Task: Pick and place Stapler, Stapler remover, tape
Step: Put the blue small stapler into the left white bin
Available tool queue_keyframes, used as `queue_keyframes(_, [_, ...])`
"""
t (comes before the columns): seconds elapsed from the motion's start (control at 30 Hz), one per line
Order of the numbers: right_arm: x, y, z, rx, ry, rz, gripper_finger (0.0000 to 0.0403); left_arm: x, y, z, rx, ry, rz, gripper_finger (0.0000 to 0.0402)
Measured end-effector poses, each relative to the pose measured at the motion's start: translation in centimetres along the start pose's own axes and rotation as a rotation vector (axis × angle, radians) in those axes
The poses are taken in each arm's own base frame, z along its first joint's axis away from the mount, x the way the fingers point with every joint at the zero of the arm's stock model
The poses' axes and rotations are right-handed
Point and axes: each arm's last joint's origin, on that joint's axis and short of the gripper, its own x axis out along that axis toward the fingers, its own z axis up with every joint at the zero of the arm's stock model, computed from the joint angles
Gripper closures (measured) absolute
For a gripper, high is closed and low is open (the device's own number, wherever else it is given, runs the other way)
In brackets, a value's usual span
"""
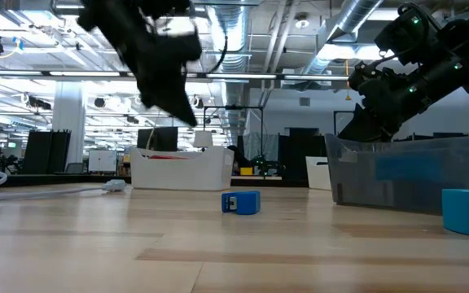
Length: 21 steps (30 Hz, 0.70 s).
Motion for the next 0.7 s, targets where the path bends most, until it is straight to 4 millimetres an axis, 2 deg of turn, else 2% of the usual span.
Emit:
queue_keyframes(0.17, [0.0,0.0,0.0,0.000,0.000,0.000,0.0395,-2.0,-4.2,0.7,0.162,-0.070,-0.095,0.0399])
queue_keyframes(0.4, [0.0,0.0,0.0,0.002,0.000,0.000,0.0395,-4.4,-7.1,2.3,0.164,-0.163,-0.154,0.0399])
queue_keyframes(0.57, [0.0,0.0,0.0,0.003,0.001,-0.001,0.0395,-4.9,-9.2,3.5,0.228,-0.214,-0.157,0.0399])
queue_keyframes(0.7, [0.0,0.0,0.0,0.002,0.004,-0.001,0.0395,-4.6,-11.4,5.2,0.324,-0.247,-0.174,0.0399])
